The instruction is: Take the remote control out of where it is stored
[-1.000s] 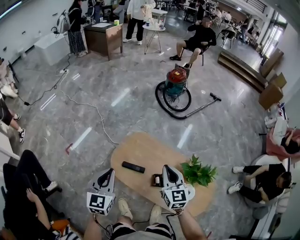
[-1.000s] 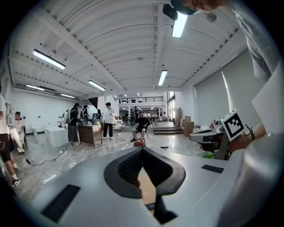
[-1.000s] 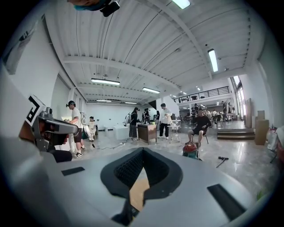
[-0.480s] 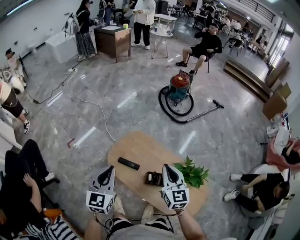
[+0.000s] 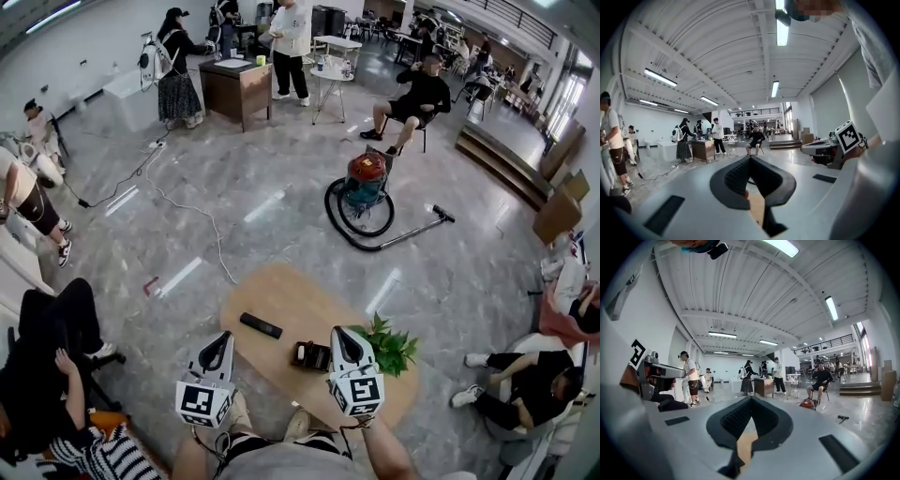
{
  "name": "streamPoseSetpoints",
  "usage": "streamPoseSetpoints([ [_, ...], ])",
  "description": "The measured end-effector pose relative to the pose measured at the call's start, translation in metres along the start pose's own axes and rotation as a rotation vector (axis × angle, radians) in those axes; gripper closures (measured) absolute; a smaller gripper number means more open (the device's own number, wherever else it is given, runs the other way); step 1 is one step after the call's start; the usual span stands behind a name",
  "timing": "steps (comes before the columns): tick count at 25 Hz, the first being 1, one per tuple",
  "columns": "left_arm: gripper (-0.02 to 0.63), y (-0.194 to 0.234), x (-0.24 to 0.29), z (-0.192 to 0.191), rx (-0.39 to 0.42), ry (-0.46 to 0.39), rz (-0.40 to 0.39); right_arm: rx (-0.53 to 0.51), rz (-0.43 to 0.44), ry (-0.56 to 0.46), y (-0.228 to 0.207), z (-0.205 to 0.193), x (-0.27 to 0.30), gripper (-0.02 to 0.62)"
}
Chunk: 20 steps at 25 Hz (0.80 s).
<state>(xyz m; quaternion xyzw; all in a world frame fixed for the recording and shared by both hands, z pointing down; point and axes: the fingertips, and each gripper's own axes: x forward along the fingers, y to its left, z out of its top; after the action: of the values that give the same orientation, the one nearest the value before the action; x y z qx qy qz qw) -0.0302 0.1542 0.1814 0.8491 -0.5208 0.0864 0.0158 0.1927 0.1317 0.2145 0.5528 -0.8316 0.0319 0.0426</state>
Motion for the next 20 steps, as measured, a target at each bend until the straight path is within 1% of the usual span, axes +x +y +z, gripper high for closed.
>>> streamPoseSetpoints([
  [2, 0.601, -0.003, 0.000, 0.003, 0.019, -0.006, -0.010, 0.000, 0.005, 0.002, 0.002, -0.001, -0.001, 0.589],
  [6, 0.601, -0.007, 0.000, 0.006, 0.008, -0.027, -0.024, 0.004, 0.008, 0.003, 0.006, -0.005, -0.002, 0.589],
  [11, 0.601, -0.012, 0.006, 0.002, 0.042, -0.003, -0.050, 0.010, 0.010, 0.034, 0.010, -0.015, -0.002, 0.588],
  [20, 0.601, -0.010, 0.026, -0.029, -0.029, 0.017, -0.064, 0.005, -0.015, 0.099, 0.005, -0.052, 0.001, 0.588],
])
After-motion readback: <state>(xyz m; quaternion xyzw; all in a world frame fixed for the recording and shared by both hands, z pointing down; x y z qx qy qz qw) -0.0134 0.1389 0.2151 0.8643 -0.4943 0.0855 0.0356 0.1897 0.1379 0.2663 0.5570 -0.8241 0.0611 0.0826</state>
